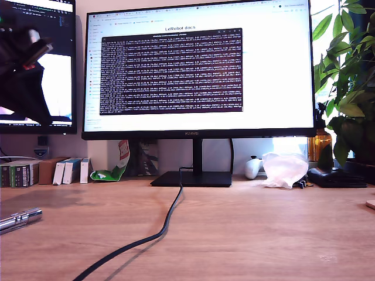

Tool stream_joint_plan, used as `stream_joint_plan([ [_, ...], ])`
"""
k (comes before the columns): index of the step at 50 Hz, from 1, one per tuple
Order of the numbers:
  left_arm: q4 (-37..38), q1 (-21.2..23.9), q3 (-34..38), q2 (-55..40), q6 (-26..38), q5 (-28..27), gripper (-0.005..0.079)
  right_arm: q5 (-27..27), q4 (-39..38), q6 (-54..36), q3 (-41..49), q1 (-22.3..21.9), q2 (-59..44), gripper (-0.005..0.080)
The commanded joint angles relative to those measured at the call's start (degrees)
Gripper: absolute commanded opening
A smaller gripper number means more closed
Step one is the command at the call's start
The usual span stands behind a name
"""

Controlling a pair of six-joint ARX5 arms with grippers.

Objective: Pick the metallic laser pointer with your right arm, pass it to your left arm, then place it down to the left side of the table

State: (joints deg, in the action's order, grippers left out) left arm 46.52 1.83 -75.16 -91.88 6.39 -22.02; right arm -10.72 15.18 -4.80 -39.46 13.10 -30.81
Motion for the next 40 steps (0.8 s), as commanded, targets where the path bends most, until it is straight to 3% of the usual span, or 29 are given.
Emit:
stream_joint_plan([
  [1, -1.27, 0.83, 0.7, 2.86, 0.04, 6.03, -0.0013, -4.04, -0.28, 0.28, 0.48, -0.31, 0.15, -0.0002],
  [6, -3.21, 1.29, 0.74, 5.86, 0.02, 11.23, -0.0013, -7.76, 0.09, 0.26, 0.83, -1.7, 1.73, 0.0002],
  [12, -5.64, 1.29, 0.92, 9.57, 0.04, 13.75, -0.0013, -8.04, 0.96, -2.16, 1.01, -4.87, 3.56, 0.0044],
  [21, -8.5, 1.29, 2.84, 15.06, 1.16, 14.56, -0.0013, -2.8, 0.33, -4.24, 2.86, -10.62, 4.57, 0.0055],
  [28, -12.0, 1.29, 8.74, 20.79, 1.18, 17.09, -0.0013, -2.38, -2.91, -4.72, 7.45, -13.4, 7.06, 0.0061],
  [40, -20.83, 1.29, 23.47, 34.86, 0.92, 21.09, -0.0013, 4.0, -2.6, -2.29, 15.17, -17.94, 14.53, 0.0072],
])
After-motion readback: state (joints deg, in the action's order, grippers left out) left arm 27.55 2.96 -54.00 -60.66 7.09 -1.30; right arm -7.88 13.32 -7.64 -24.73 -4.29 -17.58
